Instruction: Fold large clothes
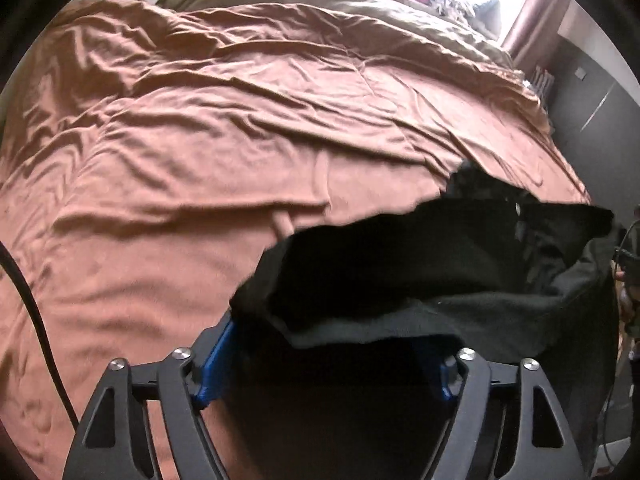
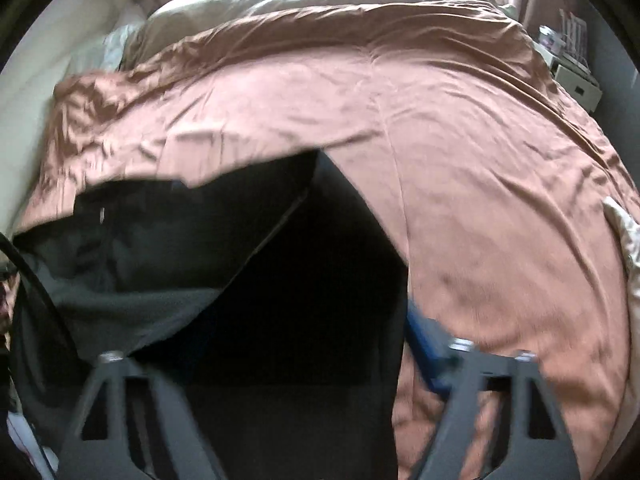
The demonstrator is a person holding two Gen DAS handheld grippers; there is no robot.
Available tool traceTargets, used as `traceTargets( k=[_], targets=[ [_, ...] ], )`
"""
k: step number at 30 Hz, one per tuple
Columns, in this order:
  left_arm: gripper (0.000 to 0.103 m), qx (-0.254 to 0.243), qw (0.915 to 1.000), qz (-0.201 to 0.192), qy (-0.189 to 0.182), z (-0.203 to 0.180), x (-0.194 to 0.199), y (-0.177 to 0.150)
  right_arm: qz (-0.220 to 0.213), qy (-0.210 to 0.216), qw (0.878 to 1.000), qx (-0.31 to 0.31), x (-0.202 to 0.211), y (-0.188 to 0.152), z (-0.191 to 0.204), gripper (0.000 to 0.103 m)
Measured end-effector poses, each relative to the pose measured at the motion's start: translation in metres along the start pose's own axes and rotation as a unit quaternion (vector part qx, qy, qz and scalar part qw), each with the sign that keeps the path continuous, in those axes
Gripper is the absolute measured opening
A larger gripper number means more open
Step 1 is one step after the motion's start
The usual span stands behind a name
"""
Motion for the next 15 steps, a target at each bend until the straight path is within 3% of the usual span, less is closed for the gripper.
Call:
traceTargets(
  k=[3, 5, 8, 10, 15],
  targets=[
    [0.066, 0.014, 0.9997, -0.006, -0.021, 0.002, -0.006, 0.01, -0.016, 0.023, 0.999, -0.032, -0.005, 0.01, -0.009, 0.041],
    [0.045, 0.021, 0.9994, -0.01, -0.026, 0.004, -0.008, 0.015, -0.025, 0.028, 0.998, -0.041, -0.005, 0.01, -0.014, 0.02],
    [0.027, 0.015, 0.9993, -0.017, -0.029, 0.001, -0.006, 0.018, -0.039, 0.034, 0.998, -0.044, -0.001, 0.008, -0.018, 0.006],
    [0.02, -0.003, 0.9994, -0.025, -0.023, -0.003, -0.002, 0.019, -0.052, 0.033, 0.997, -0.035, 0.006, 0.006, -0.016, 0.003],
    [0.016, -0.012, 0.9983, -0.055, -0.012, -0.006, 0.017, 0.03, -0.09, 0.024, 0.995, -0.023, 0.025, 0.01, -0.005, 0.002]
  ],
)
Point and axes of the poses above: each gripper's, at about its wrist camera, not at the fingertips, and x roughly against the way its jaws point, z to its left, y to its top, the point moved 6 cm from there along -x, roughly the way its jaws point, and after that the axes turned 7 degrees about -z, right-handed, at the moved point
